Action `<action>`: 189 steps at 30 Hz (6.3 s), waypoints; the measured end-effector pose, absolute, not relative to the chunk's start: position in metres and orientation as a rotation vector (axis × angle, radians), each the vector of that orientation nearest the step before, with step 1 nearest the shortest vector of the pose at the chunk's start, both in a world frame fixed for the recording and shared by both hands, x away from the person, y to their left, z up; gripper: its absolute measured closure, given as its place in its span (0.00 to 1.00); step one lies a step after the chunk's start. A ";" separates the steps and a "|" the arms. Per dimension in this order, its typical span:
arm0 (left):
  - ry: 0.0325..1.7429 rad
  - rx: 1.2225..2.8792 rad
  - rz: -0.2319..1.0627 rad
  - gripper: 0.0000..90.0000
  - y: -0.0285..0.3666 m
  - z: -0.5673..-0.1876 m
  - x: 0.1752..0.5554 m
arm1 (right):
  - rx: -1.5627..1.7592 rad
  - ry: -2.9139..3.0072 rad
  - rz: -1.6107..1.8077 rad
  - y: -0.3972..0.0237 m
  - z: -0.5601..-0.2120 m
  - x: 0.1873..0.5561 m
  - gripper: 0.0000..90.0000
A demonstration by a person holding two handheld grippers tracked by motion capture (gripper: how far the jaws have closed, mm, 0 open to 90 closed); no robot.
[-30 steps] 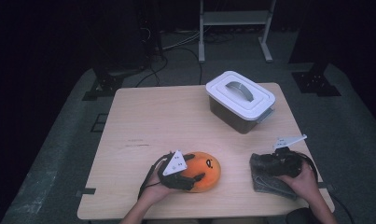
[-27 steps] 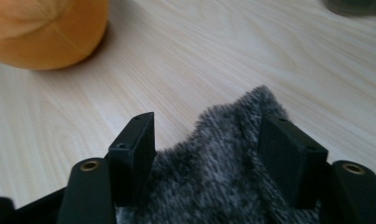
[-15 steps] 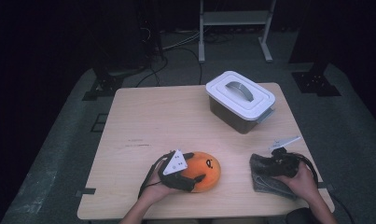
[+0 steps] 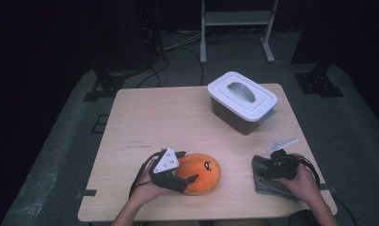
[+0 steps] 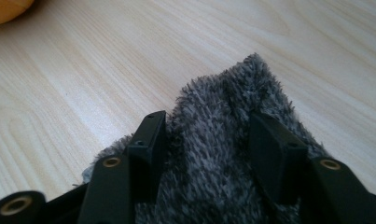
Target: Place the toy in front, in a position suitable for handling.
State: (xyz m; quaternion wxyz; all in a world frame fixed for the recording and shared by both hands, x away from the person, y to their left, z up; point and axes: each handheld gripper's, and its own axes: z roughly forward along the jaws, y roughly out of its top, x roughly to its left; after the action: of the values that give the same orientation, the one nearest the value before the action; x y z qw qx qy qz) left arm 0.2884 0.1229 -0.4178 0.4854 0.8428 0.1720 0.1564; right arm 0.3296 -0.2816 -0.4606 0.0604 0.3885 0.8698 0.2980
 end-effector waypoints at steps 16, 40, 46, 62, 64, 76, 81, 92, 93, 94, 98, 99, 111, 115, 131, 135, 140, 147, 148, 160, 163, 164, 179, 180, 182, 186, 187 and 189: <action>0.346 2.070 0.279 0.38 0.123 -0.434 0.298 | 1.276 2.689 1.004 -0.295 -0.462 0.340 0.85; 0.270 2.048 0.208 0.41 0.105 -0.436 0.314 | 0.598 2.824 1.315 -0.173 -0.393 0.326 0.87; 0.268 2.055 0.206 0.41 0.110 -0.437 0.313 | 0.664 2.833 1.415 -0.179 -0.410 0.330 0.87; 0.257 2.054 0.214 0.39 0.120 -0.442 0.311 | 0.650 2.748 1.415 -0.175 -0.410 0.312 0.86; 0.255 2.051 0.206 0.39 0.120 -0.443 0.312 | 0.664 2.758 1.411 -0.175 -0.415 0.316 0.86; 0.410 2.005 0.205 0.39 0.121 -0.445 0.319 | 0.626 2.693 1.499 -0.181 -0.403 0.307 0.86; 0.438 2.007 0.190 0.37 0.119 -0.441 0.321 | 0.532 2.720 1.361 -0.161 -0.408 0.299 0.85; 0.433 2.016 0.170 0.41 0.125 -0.436 0.321 | 0.580 2.680 1.396 -0.169 -0.405 0.301 0.85; 0.446 2.008 0.178 0.41 0.123 -0.437 0.321 | 0.580 2.680 1.396 -0.169 -0.405 0.301 0.85; 0.465 2.004 0.189 0.40 0.122 -0.438 0.322 | 0.507 2.688 1.400 -0.159 -0.404 0.295 0.84; 0.466 2.005 0.192 0.40 0.123 -0.438 0.322 | 0.512 2.695 1.358 -0.157 -0.410 0.299 0.85; 0.455 2.011 0.194 0.40 0.123 -0.438 0.322 | 0.512 2.695 1.358 -0.157 -0.410 0.299 0.85; 0.394 2.045 0.143 0.21 0.126 -0.431 0.321 | 0.725 2.673 1.360 -0.184 -0.421 0.324 0.84; 0.466 2.036 0.116 0.23 0.125 -0.430 0.324 | 0.666 2.715 1.359 -0.182 -0.421 0.320 0.83; 0.209 2.113 0.207 0.36 0.115 -0.430 0.307 | 0.722 2.704 1.387 -0.185 -0.418 0.326 0.84; 0.248 2.125 0.185 0.30 0.116 -0.426 0.311 | 0.733 2.693 1.405 -0.186 -0.417 0.325 0.84; 0.323 2.127 0.162 0.13 0.115 -0.423 0.315 | 0.614 2.741 1.448 -0.177 -0.411 0.316 0.84; 0.245 2.145 0.188 0.26 0.104 -0.429 0.307 | 0.625 2.719 1.513 -0.167 -0.404 0.313 0.84; 0.225 2.157 0.193 0.27 0.105 -0.428 0.307 | 0.621 2.728 1.500 -0.166 -0.405 0.313 0.84; 0.273 2.173 0.147 0.28 0.114 -0.428 0.312 | 0.761 2.752 1.484 -0.180 -0.414 0.320 0.83; 0.293 2.166 0.216 0.34 0.112 -0.428 0.312 | 0.701 2.746 1.512 -0.173 -0.407 0.313 0.83; 0.312 2.159 0.233 0.39 0.111 -0.427 0.312 | 0.688 2.741 1.496 -0.170 -0.405 0.314 0.83; 0.335 2.112 0.303 0.43 0.101 -0.425 0.314 | 0.743 2.711 1.454 -0.176 -0.410 0.333 0.83; 0.324 2.119 0.286 0.43 0.103 -0.426 0.313 | 0.744 2.716 1.440 -0.178 -0.411 0.332 0.83; 0.295 2.127 0.266 0.43 0.107 -0.426 0.311 | 0.792 2.729 1.394 -0.186 -0.417 0.330 0.83; 0.235 2.137 0.217 0.41 0.112 -0.426 0.307 | 0.843 2.740 1.355 -0.193 -0.421 0.329 0.84; 0.227 2.142 0.206 0.41 0.113 -0.426 0.307 | 0.843 2.740 1.355 -0.193 -0.421 0.329 0.84; 0.215 2.149 0.197 0.40 0.114 -0.425 0.307 | 0.804 2.721 1.411 -0.190 -0.414 0.326 0.84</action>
State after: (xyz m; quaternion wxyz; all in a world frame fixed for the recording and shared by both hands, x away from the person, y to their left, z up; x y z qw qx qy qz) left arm 0.3071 0.1142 -0.4253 0.4676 0.8759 0.0877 0.0803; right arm 0.3257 -0.1899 -0.4137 -0.0135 0.2537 0.8585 0.4454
